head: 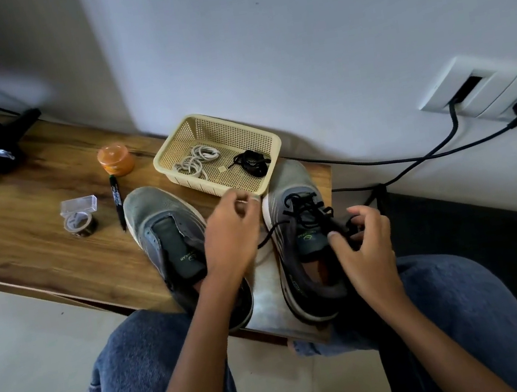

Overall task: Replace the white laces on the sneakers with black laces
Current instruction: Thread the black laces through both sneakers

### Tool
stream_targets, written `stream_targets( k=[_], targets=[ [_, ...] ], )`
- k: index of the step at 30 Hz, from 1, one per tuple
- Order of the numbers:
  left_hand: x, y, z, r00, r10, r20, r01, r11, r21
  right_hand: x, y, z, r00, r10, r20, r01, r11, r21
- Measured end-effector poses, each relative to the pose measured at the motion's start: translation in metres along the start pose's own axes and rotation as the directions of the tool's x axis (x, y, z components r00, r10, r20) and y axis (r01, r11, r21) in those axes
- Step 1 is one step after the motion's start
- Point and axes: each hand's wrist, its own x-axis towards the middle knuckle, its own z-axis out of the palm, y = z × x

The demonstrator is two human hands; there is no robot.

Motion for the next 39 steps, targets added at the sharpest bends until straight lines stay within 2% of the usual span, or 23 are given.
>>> stream_targets(
  k=[3,6,9,10,14,18,23,31,39],
  targets=[
    [-0.004,-0.004,0.01,0.988,0.072,0.135,-0.088,0.989,0.116,0.013,-0.004,-0.004,0.997,0.066,-0.029,-0.059,0.976,0.208],
    [-0.007,-0.006,0.016,0.961,0.089,0.261,-0.133,0.979,0.156,0.035,-0.001,-0.006,0.988,0.119,0.099,-0.132,0.982,0.136],
    [-0.011,-0.004,0.018,0.943,0.098,0.317,-0.185,0.949,0.256,0.05,0.001,-0.004,0.917,0.211,0.339,-0.28,0.945,0.169],
    [-0.012,-0.003,0.02,0.943,0.101,0.317,-0.193,0.942,0.275,0.054,0.004,-0.002,0.895,0.235,0.379,-0.316,0.934,0.165],
    [-0.013,-0.002,0.024,0.952,0.109,0.285,-0.186,0.947,0.26,0.059,0.005,-0.008,0.874,0.275,0.402,-0.281,0.959,-0.043],
    [-0.012,-0.003,0.024,0.958,0.105,0.268,-0.169,0.958,0.232,0.059,-0.023,-0.04,0.888,0.195,0.417,-0.217,0.976,0.004],
    [-0.011,-0.005,0.023,0.958,0.06,0.279,-0.118,0.974,0.196,0.065,-0.059,-0.085,0.926,0.128,0.356,-0.233,0.935,0.269],
    [-0.011,-0.001,0.017,0.955,-0.011,0.297,-0.1,0.929,0.355,0.053,-0.108,-0.124,0.961,-0.09,0.261,-0.022,0.918,0.397],
    [-0.01,0.001,0.013,0.956,-0.005,0.293,-0.093,0.943,0.321,0.052,-0.133,-0.143,0.945,-0.251,0.209,0.106,0.841,0.53]
  ],
)
